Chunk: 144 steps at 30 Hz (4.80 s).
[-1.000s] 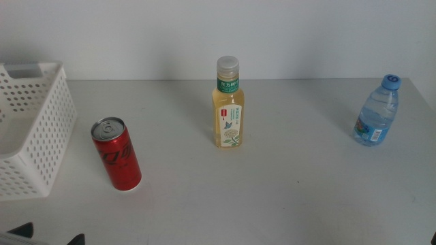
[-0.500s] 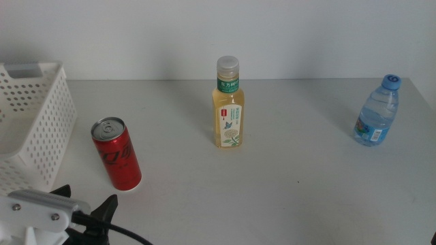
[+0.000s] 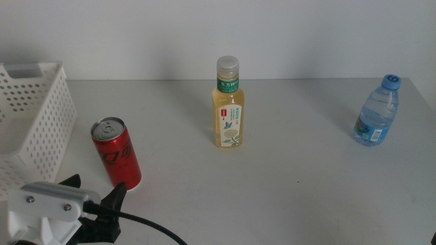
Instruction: Use arms to grab the bottles and put them into the dustbin to the left of the table.
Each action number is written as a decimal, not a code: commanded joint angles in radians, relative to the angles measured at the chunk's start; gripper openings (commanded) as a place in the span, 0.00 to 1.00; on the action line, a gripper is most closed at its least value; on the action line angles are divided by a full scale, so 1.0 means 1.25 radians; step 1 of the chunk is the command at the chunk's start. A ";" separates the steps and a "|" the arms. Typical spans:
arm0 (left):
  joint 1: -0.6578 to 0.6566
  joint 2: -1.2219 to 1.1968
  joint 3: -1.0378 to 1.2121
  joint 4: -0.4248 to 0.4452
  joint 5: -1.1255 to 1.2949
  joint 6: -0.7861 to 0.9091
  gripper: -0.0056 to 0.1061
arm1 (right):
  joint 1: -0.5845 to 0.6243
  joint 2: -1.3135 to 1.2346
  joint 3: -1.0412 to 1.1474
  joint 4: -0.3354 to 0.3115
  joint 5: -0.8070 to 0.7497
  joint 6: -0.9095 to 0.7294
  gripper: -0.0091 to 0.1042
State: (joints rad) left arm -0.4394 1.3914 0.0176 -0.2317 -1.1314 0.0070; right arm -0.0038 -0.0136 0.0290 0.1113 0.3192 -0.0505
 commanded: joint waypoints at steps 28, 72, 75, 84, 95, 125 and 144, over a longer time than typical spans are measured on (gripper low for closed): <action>0.100 0.189 -0.163 0.069 -0.131 -0.077 0.87 | -0.005 -0.017 -0.008 -0.004 -0.057 -0.007 0.68; 0.188 -0.063 -0.580 0.231 0.825 -0.051 0.04 | -0.005 -0.017 -0.008 -0.004 -0.057 -0.007 0.68; 0.237 -0.066 -0.747 0.194 1.111 0.009 0.04 | -0.005 -0.017 -0.008 -0.004 -0.057 -0.007 0.68; 0.427 0.064 -1.146 0.123 1.582 0.226 0.04 | -0.005 -0.017 -0.008 -0.004 -0.057 -0.007 0.68; 0.598 0.224 -1.358 0.110 1.739 0.268 0.04 | -0.005 -0.017 -0.008 -0.004 -0.057 -0.007 0.68; 0.629 0.521 -1.358 0.052 1.734 0.272 0.32 | -0.005 -0.017 -0.008 -0.004 -0.057 -0.007 0.68; 0.577 0.402 -1.373 0.066 1.854 0.231 0.89 | -0.005 -0.017 -0.008 -0.004 -0.057 -0.007 0.68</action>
State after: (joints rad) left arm 0.3029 1.9938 -1.6670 -0.1224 1.1639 0.3107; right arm -0.0038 -0.0136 0.0290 0.1113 0.3192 -0.0505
